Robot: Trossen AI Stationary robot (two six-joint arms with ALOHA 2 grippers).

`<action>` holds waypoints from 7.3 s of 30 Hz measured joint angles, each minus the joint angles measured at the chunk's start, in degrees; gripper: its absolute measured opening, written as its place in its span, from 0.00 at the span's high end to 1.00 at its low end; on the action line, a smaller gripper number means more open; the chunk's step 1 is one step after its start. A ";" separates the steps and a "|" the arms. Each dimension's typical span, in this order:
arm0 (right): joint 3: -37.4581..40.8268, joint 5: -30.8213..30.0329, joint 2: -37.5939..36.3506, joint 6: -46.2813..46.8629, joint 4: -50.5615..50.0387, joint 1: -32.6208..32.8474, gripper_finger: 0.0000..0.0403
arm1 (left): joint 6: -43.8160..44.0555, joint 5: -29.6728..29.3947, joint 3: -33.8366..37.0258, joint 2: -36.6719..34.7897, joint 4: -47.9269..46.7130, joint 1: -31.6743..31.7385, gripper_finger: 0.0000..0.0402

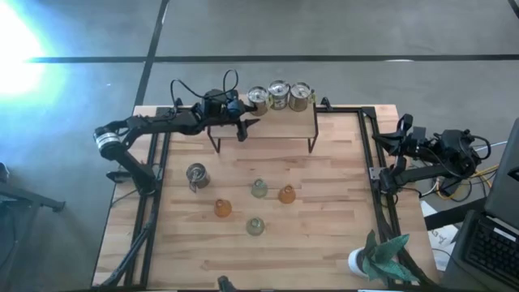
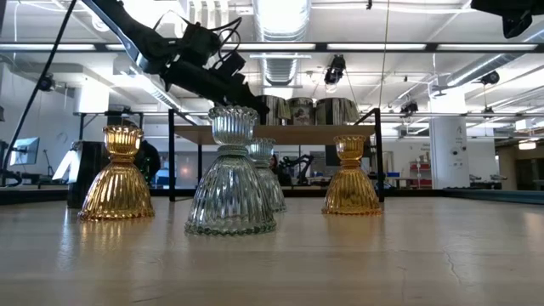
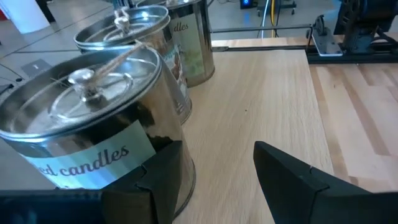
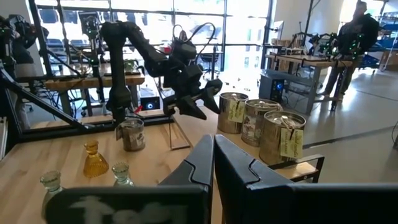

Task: Pick & Place candle stick holders
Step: Put the silver scented candle on the shelf

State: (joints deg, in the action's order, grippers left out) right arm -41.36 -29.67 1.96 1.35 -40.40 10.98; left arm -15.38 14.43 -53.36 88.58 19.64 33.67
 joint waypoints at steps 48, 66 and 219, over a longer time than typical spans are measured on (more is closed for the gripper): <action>0.00 0.01 0.00 0.06 0.01 -0.01 0.98 | 5.35 -0.84 -0.51 -40.12 -56.16 -0.90 0.50; 0.00 0.01 0.00 0.00 0.00 -0.02 0.98 | 30.80 -1.45 -6.25 -39.23 -71.51 -2.60 0.50; 0.01 0.02 0.02 0.05 0.00 -0.01 0.98 | 72.96 -8.52 10.73 -15.74 -72.97 -16.55 0.00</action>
State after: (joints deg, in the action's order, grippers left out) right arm -41.36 -29.65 1.98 1.40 -40.40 10.97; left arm 57.58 5.91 -42.63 72.84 -53.32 17.12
